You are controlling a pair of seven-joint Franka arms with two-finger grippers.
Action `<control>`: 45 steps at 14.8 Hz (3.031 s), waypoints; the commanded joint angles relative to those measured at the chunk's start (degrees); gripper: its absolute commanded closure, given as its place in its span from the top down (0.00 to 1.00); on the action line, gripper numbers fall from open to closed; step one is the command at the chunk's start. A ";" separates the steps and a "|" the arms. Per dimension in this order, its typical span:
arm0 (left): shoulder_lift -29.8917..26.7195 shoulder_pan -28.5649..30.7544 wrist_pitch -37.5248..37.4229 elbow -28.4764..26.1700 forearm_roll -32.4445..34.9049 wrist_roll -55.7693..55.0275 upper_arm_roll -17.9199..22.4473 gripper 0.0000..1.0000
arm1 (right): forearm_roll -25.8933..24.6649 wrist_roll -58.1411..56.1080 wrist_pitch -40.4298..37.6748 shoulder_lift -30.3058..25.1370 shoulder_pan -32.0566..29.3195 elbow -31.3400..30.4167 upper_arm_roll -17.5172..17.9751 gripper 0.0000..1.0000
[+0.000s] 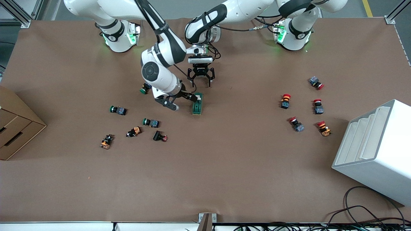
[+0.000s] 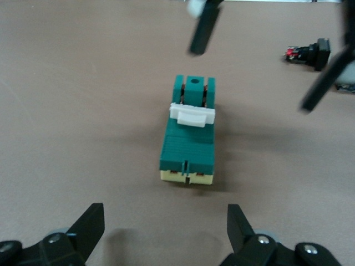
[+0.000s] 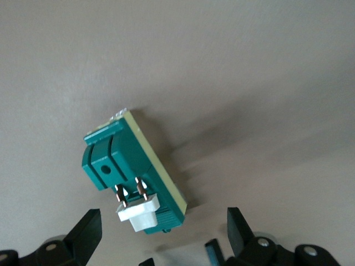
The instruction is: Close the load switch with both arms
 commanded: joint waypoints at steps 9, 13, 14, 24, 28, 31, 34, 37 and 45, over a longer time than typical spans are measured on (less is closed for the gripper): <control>2.11 -3.60 -0.88 0.85 3.51 -0.95 2.19 0.99 | 5.62 5.54 7.61 5.06 5.56 2.22 -0.66 1.00; 1.85 -3.60 -0.97 0.15 2.90 -1.13 2.19 0.99 | 5.62 10.21 7.70 8.14 6.18 6.62 -0.66 1.00; 1.85 -3.77 -0.97 -0.03 2.81 -1.39 2.19 0.99 | 5.71 10.30 7.70 8.40 6.18 7.15 -0.66 1.00; 1.94 -3.69 -0.97 0.06 2.63 -2.62 2.19 1.00 | 5.62 13.90 8.84 8.76 4.34 12.24 -1.10 1.00; 2.02 -3.69 -0.97 0.15 2.63 -2.45 2.19 1.00 | 5.45 13.73 8.58 8.76 2.66 13.74 -1.10 1.00; 2.03 -3.69 -0.97 0.15 2.72 -2.36 2.19 1.00 | 4.84 13.73 8.58 8.76 2.58 13.83 -1.19 1.00; 2.03 -3.69 -0.97 0.15 2.63 -2.36 2.28 1.00 | 4.57 13.38 8.67 9.11 2.31 13.83 -1.27 1.00; 2.11 -3.51 -0.97 0.15 2.72 -1.92 2.28 1.00 | 4.22 12.85 8.75 9.72 2.23 14.18 -1.27 1.00; 2.11 -3.42 -0.97 0.24 2.63 -1.83 2.28 1.00 | 0.97 12.41 8.75 12.54 0.29 16.91 -1.27 1.00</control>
